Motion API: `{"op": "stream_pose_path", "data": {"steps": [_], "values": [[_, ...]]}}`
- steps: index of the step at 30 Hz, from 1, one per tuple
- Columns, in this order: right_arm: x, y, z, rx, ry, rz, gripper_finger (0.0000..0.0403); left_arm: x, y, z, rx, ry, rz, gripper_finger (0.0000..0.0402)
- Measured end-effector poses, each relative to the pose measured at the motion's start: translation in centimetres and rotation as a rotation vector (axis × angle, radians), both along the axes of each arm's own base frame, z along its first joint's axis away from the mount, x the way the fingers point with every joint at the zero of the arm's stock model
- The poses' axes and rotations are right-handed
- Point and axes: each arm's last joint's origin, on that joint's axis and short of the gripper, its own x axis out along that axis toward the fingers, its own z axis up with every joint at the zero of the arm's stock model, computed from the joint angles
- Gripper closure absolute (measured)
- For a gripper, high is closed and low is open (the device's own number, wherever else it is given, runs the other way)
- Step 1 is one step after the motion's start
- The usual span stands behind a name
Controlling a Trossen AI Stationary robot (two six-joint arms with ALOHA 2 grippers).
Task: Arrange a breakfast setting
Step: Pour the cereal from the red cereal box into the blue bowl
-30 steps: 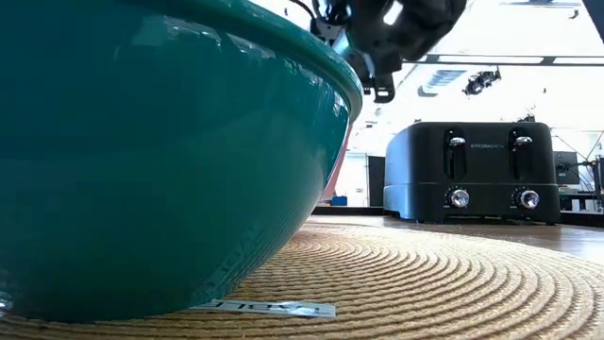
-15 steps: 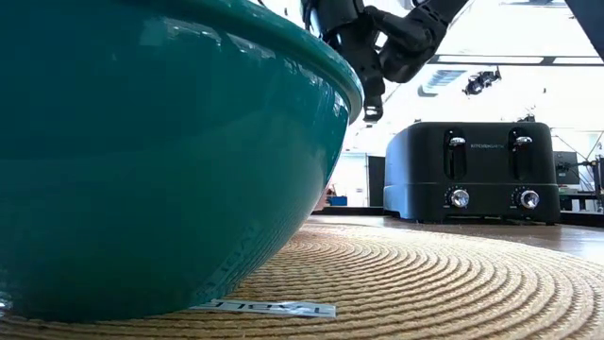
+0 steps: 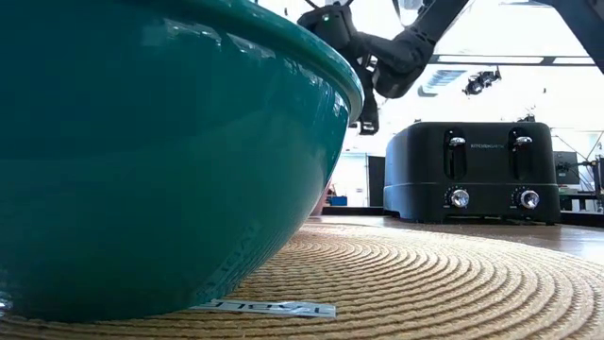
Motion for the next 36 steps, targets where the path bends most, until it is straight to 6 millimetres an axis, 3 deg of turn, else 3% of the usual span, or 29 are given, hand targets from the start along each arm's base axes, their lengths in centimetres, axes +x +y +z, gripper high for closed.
{"op": "stream_pose_path", "data": {"steps": [11, 36], "values": [[0.3, 0.1, -0.4, 0.093, -0.101, 0.123, 0.0403, 0.0, 0.0, 0.0, 0.000, 0.000, -0.001, 0.0312], [0.1, 0.0, -1.4, 0.164, -0.060, 0.164, 0.0402, 0.0, 0.0, -0.1, -0.003, 0.007, -0.005, 0.0312]]}}
